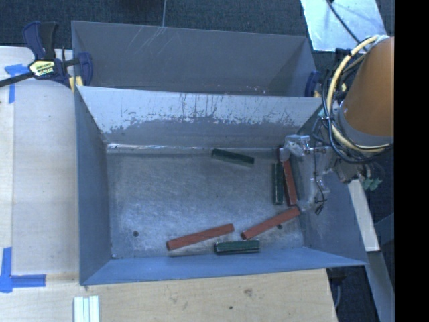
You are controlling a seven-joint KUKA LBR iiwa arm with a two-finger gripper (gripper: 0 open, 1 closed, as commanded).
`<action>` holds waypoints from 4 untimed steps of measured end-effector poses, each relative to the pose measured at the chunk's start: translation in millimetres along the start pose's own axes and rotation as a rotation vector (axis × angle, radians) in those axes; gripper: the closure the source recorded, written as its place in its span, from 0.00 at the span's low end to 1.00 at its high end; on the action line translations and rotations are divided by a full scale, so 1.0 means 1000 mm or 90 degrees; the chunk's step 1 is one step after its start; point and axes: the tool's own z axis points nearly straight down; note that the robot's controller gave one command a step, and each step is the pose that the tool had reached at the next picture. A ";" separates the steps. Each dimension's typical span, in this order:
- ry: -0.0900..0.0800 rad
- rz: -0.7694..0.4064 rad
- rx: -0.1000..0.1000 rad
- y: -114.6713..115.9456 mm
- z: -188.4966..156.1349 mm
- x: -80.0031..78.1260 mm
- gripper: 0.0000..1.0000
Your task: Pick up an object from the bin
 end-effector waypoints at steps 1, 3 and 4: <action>0.008 -0.089 -0.003 -0.017 0.177 0.025 0.00; 0.002 -0.086 -0.001 -0.021 0.205 0.006 1.00; -0.004 -0.091 0.002 -0.029 0.018 -0.038 1.00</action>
Offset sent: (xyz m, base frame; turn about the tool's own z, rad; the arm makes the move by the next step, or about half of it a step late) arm -0.0194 -0.0198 -0.1724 -0.1411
